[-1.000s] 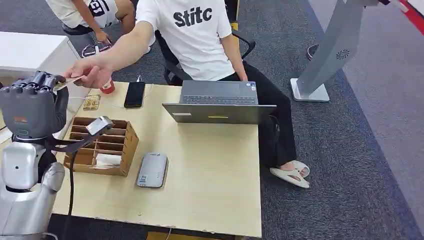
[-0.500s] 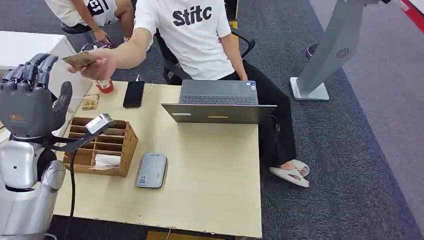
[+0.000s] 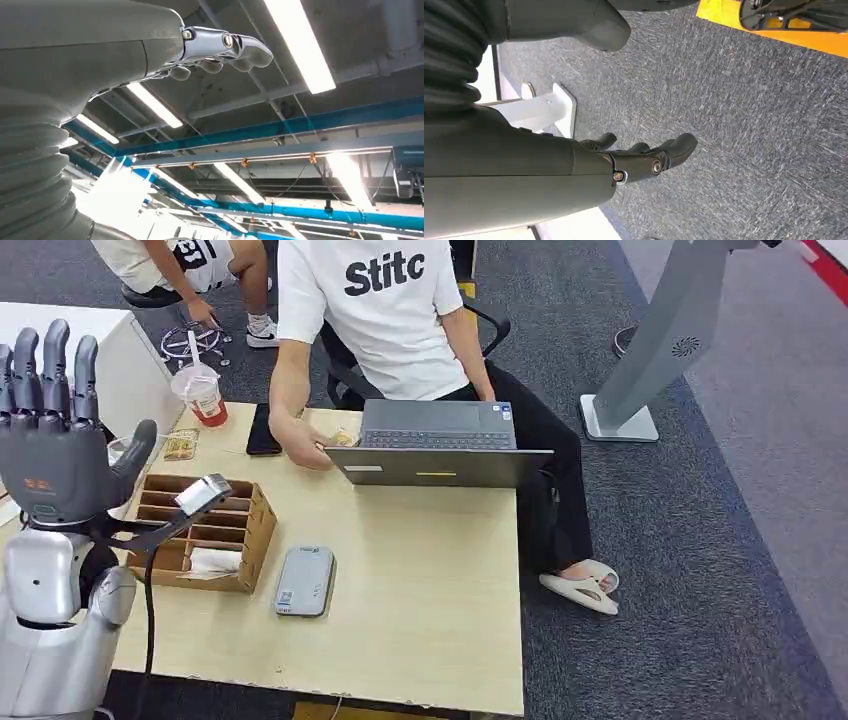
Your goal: Pass the card to the sensor for recognition and then transmit it.
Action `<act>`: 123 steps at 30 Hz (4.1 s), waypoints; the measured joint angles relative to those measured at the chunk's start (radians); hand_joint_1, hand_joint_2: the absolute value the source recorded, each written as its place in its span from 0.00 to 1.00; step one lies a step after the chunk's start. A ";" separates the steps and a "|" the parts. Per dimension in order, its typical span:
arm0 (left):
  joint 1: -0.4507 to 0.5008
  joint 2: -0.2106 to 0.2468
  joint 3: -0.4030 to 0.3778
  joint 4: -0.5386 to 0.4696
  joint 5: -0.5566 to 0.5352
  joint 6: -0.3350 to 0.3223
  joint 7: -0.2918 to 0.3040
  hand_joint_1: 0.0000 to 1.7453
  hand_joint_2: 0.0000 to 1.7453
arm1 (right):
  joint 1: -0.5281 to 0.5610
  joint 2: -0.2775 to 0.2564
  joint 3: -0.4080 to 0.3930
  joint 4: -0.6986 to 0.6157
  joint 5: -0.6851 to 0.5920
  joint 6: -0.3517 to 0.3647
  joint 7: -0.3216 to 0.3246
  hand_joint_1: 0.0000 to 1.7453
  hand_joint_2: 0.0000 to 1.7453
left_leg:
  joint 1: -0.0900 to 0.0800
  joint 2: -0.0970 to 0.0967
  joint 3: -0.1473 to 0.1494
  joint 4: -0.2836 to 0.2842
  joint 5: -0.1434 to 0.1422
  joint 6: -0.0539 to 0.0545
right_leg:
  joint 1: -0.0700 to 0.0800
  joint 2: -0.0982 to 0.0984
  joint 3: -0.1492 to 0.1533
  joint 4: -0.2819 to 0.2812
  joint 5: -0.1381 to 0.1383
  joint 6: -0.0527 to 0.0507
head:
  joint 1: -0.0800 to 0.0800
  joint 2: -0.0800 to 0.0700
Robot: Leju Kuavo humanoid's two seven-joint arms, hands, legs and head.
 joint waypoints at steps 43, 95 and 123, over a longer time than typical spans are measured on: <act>0.573 0.329 0.127 -0.298 0.443 -0.603 -0.020 0.00 1.00 | 0.007 0.000 -0.044 0.000 -0.060 0.006 -0.024 0.00 1.00 | 0.000 0.002 0.000 -0.001 -0.001 0.000 | 0.000 0.001 -0.001 0.000 -0.001 0.000 | 0.000 0.000; 0.348 0.203 0.038 0.020 0.371 -0.589 -0.010 0.00 1.00 | 0.005 0.000 -0.039 0.000 -0.023 0.013 -0.024 0.00 1.00 | 0.000 0.002 0.000 -0.001 -0.001 0.000 | 0.000 0.002 -0.001 0.000 0.000 0.000 | 0.000 0.000; 0.264 0.156 -0.031 0.145 0.360 -0.588 -0.017 0.72 1.00 | 0.005 0.000 -0.025 0.000 -0.005 0.021 -0.018 0.00 1.00 | 0.000 0.002 0.000 0.000 -0.001 0.000 | 0.000 0.002 -0.001 0.000 0.000 0.000 | 0.000 0.000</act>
